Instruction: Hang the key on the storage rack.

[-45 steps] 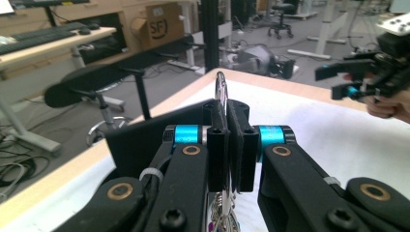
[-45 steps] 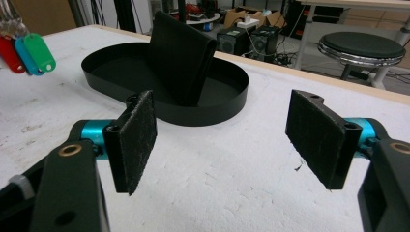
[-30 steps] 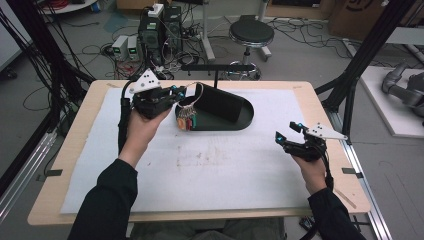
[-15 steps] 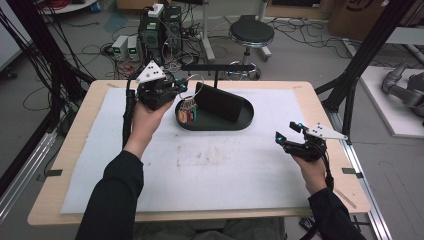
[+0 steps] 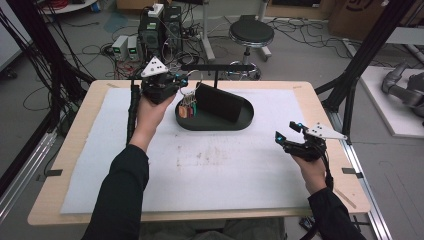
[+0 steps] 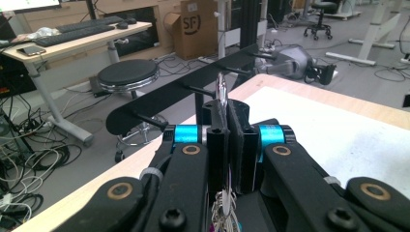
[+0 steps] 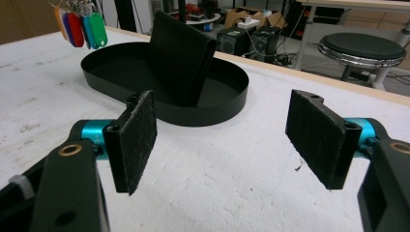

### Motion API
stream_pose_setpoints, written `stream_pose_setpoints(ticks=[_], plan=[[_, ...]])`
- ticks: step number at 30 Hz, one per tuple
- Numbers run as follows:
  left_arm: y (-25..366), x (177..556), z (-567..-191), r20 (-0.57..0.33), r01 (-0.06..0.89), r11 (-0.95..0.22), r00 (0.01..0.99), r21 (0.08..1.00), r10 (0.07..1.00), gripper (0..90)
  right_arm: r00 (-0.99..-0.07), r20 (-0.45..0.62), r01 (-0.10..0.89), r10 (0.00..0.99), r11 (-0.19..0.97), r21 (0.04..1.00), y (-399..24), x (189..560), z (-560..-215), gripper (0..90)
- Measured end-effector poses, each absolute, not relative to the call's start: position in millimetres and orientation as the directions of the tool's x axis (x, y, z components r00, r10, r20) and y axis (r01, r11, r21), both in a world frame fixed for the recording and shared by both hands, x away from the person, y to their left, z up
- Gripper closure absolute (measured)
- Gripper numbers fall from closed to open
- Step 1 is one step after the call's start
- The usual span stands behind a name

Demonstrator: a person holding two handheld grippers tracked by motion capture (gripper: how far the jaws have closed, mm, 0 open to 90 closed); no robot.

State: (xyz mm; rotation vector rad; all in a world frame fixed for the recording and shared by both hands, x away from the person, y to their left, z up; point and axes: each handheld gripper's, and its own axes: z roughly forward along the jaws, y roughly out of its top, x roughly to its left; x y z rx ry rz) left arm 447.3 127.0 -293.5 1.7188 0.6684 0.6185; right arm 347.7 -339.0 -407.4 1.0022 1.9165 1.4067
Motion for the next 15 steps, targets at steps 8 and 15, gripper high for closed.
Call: stream_pose_setpoints(ticks=[8,15], plan=[[123,460,-297,0.059,0.136,-0.209,0.691,0.968,0.72,86.4,-0.569,-0.003,0.246,0.822,0.174,0.953,-339,348,-408,27.2],[119,469,-301,0.055,0.146,-0.208,0.68,0.967,0.731,86.4,-0.57,-0.001,0.247,0.822,0.173,0.953,-339,348,-408,27.2]])
